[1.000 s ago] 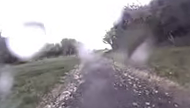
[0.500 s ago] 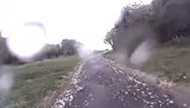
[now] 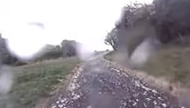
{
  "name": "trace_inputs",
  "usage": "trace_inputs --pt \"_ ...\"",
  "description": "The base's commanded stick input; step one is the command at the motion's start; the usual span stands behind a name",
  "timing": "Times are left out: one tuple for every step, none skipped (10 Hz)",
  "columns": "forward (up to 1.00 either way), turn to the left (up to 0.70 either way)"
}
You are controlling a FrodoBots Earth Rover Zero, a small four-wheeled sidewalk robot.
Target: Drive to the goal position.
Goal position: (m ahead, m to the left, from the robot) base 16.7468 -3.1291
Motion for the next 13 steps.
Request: trace_inputs --pt "0.70 0.00" --pt "0.70 0.00" --pt "0.70 0.00" --pt "0.70 0.00" --pt "0.70 0.00" --pt "0.70 0.00" --pt "0.70 0.00" --pt "0.70 0.00" --pt "0.70 0.00" --pt "0.70 -0.03" --pt "0.70 -0.11" --pt "0.70 -0.12" --pt "0.70 -0.09"
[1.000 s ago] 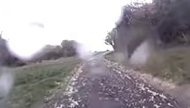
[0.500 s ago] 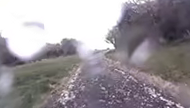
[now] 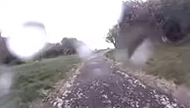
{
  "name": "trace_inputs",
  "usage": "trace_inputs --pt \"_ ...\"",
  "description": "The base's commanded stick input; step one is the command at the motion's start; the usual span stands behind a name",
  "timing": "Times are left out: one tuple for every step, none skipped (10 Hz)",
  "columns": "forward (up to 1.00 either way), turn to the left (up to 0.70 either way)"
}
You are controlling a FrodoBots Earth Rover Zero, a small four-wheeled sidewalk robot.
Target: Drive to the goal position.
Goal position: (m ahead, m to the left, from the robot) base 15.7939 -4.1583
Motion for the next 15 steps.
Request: trace_inputs --pt "0.70 -0.03" --pt "0.70 -0.01" --pt "0.70 -0.01" --pt "0.70 -0.01" --pt "0.70 -0.01" --pt "0.70 -0.01" --pt "0.70 -0.01" --pt "0.70 0.00" --pt "0.70 0.00" --pt "0.70 0.00" --pt "0.70 0.00" --pt "0.70 0.00" --pt "0.70 0.00" --pt "0.70 0.00" --pt "0.70 0.00"
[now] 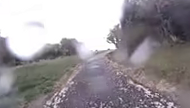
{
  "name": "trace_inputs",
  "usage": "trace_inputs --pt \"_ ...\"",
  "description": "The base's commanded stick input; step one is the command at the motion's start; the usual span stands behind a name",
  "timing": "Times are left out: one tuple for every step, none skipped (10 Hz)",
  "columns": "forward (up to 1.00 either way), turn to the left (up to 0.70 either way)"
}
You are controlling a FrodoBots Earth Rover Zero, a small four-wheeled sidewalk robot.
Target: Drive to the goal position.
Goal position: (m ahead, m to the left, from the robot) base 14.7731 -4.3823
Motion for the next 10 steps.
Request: trace_inputs --pt "0.70 0.00" --pt "0.70 0.00" --pt "0.70 0.00" --pt "0.70 0.00" --pt "0.70 0.00" --pt "0.70 0.00" --pt "0.70 0.00" --pt "0.70 0.00" --pt "0.70 0.00" --pt "0.46 0.00"
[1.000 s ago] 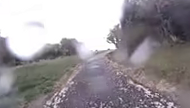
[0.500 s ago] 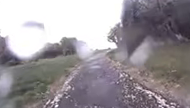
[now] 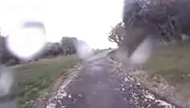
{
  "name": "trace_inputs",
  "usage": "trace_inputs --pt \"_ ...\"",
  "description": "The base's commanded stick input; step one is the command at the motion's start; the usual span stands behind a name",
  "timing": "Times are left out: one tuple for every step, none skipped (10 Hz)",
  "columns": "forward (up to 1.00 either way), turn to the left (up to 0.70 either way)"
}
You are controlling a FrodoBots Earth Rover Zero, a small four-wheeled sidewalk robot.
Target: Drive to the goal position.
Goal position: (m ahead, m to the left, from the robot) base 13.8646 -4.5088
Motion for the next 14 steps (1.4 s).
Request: trace_inputs --pt "0.12 0.00" --pt "0.04 0.00" --pt "0.04 0.00" --pt "0.04 0.00" --pt "0.04 0.00" --pt "0.04 0.00" --pt "0.04 0.00" --pt "0.04 0.00" --pt "0.04 0.00" --pt "0.04 0.00" --pt "0.04 0.00" --pt "0.04 0.00" --pt "0.04 0.00" --pt "0.04 0.00"
